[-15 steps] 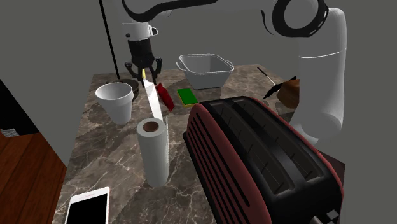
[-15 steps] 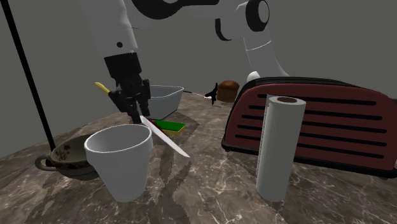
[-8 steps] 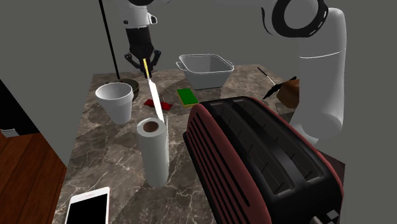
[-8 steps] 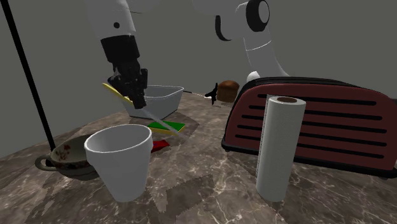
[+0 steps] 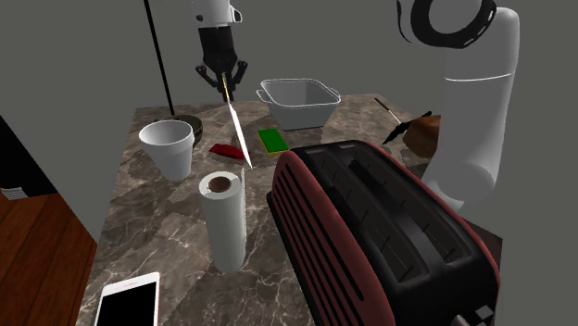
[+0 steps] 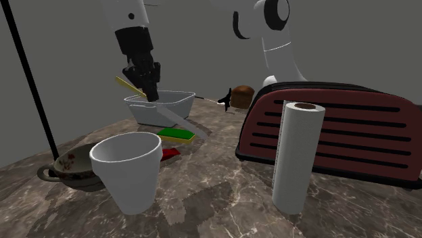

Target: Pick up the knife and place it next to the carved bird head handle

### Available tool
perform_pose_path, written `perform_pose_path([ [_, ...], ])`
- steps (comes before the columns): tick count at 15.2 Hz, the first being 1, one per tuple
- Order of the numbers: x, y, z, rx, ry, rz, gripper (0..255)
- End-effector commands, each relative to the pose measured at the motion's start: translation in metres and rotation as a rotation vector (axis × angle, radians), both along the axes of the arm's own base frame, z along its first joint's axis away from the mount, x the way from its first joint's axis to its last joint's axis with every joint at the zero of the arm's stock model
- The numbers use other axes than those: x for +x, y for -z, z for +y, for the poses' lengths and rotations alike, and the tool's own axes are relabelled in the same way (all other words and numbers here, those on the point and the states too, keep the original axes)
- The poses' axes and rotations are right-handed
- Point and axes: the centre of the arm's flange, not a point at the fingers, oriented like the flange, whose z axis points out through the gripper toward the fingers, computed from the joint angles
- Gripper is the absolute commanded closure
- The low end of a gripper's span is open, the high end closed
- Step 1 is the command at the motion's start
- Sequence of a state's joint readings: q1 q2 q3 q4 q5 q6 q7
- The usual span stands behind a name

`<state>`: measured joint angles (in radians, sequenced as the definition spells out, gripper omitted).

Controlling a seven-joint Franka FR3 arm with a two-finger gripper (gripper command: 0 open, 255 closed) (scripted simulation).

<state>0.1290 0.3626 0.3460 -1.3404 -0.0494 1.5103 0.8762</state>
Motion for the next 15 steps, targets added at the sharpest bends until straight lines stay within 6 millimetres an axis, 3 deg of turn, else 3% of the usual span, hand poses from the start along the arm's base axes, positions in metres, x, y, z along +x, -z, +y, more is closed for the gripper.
perform_pose_path([
  [1, -0.005, 0.0, -0.026, 0.0, -0.001, 0.0, 255],
  [15, -0.038, 0.0, -0.207, 0.0, -0.001, 0.0, 255],
])
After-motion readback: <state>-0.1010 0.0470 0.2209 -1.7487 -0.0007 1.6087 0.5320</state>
